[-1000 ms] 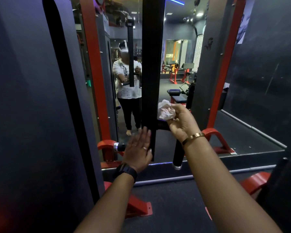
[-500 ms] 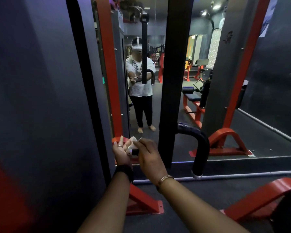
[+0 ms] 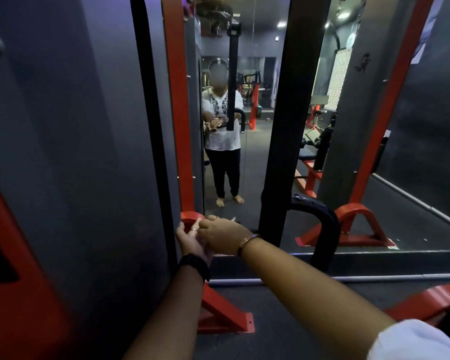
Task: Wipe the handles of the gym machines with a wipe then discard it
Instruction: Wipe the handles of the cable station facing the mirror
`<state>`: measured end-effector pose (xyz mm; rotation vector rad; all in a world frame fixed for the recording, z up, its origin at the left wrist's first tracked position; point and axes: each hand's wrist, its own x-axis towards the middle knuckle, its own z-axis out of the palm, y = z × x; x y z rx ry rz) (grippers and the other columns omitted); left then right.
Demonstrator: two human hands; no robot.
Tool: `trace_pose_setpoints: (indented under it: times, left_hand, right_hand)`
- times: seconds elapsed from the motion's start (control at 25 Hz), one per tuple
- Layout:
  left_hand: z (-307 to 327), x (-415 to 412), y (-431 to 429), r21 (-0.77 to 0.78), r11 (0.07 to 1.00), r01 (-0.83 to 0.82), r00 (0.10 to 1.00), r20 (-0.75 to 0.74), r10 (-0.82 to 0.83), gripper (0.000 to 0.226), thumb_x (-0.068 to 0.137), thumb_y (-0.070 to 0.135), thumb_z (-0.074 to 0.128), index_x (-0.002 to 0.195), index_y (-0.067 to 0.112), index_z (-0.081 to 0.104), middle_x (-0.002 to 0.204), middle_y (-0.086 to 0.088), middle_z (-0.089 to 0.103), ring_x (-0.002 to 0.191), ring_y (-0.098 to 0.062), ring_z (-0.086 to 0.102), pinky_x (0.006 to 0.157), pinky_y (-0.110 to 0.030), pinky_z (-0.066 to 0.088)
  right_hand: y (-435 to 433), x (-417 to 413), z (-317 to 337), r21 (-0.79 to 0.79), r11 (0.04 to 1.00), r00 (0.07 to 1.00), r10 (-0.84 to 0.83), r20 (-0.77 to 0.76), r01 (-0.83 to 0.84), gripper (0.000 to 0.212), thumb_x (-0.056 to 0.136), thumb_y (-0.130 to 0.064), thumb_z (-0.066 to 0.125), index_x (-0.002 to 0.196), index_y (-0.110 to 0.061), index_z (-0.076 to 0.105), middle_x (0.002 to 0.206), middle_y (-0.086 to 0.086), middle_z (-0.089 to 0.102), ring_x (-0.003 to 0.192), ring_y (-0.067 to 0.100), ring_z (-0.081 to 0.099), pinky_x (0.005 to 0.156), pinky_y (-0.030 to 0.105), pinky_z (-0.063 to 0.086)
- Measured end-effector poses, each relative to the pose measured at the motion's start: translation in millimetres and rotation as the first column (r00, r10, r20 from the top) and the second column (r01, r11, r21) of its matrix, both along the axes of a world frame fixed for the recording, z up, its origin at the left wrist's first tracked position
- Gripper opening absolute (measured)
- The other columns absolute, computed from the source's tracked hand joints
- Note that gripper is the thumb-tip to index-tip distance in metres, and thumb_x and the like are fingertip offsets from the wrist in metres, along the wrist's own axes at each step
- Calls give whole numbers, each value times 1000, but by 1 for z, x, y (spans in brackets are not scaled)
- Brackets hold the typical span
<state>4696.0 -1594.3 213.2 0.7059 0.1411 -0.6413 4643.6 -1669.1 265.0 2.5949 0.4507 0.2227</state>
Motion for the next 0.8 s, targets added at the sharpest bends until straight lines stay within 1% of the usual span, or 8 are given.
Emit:
trace_pose_setpoints:
  times: [0.08, 0.2, 0.32, 0.44, 0.52, 0.6, 0.72, 0.8]
  left_hand:
    - [-1, 0, -1, -15, 1000, 18, 1000, 8, -18, 72, 89, 64, 25, 126, 10, 55, 67, -10, 67, 57, -22, 65, 51, -25, 51]
    - [-1, 0, -1, -34, 998, 60, 998, 32, -59, 78, 89, 64, 21, 141, 11, 45, 120, -25, 60, 103, -35, 60, 76, -35, 52]
    - [-4, -3, -1, -52, 997, 58, 998, 26, -57, 78, 89, 64, 21, 144, 12, 40, 127, -22, 56, 111, -36, 57, 83, -39, 47]
    - [0, -6, -4, -64, 994, 90, 996, 27, -88, 75, 90, 63, 22, 143, 13, 40, 132, -20, 55, 117, -34, 54, 99, -42, 42]
    - [9, -10, -9, -101, 992, 77, 996, 42, -73, 71, 93, 56, 26, 141, 7, 41, 137, -23, 50, 118, -33, 54, 106, -42, 39]
    - [17, -15, -15, -124, 992, 27, 998, 63, -20, 59, 95, 44, 32, 136, 4, 44, 138, -24, 48, 105, -28, 60, 97, -39, 45]
    - [23, -19, -22, -113, 994, 0, 997, 77, 9, 52, 97, 36, 34, 136, 3, 45, 144, -22, 40, 128, -30, 44, 111, -43, 32]
    - [22, -21, -23, -84, 996, 2, 998, 68, 3, 53, 97, 38, 35, 137, 4, 45, 147, -19, 37, 132, -29, 40, 113, -43, 29]
  right_hand:
    - [1, 0, -7, -117, 991, 996, -53, 73, 62, 38, 92, -15, 25, 115, -4, 53, 114, 12, 53, 105, 29, 49, 85, 36, 42]
    - [2, -2, -13, -6, 988, 983, -156, 93, 157, 31, 96, -19, 36, 118, -7, 54, 115, 12, 53, 105, 30, 51, 78, 38, 48]
    - [-9, -11, -15, -71, 995, 987, 80, 137, -70, 20, 89, -22, 53, 103, -22, 68, 106, 0, 63, 94, 17, 60, 78, 28, 51]
    - [-13, -25, -33, -144, 985, 954, 136, 269, -100, 29, 89, -17, 47, 107, -19, 69, 110, 3, 67, 99, 21, 63, 90, 33, 50]
    - [-13, -36, -45, -75, 997, 910, 50, 412, -20, 36, 87, -18, 44, 114, -13, 68, 115, 7, 67, 105, 24, 64, 94, 35, 49]
    - [-15, -46, -49, 28, 995, 867, -100, 488, 99, 40, 81, -21, 51, 115, -9, 68, 113, 10, 68, 104, 23, 65, 97, 33, 48]
    - [-5, -58, -49, 273, 900, 761, -434, 482, 340, 46, 79, -17, 62, 122, -1, 62, 121, 19, 62, 110, 26, 61, 103, 31, 43]
    - [9, -57, -51, 411, 841, 742, -518, 426, 351, 48, 80, -11, 60, 125, 4, 57, 125, 22, 58, 115, 30, 58, 100, 34, 46]
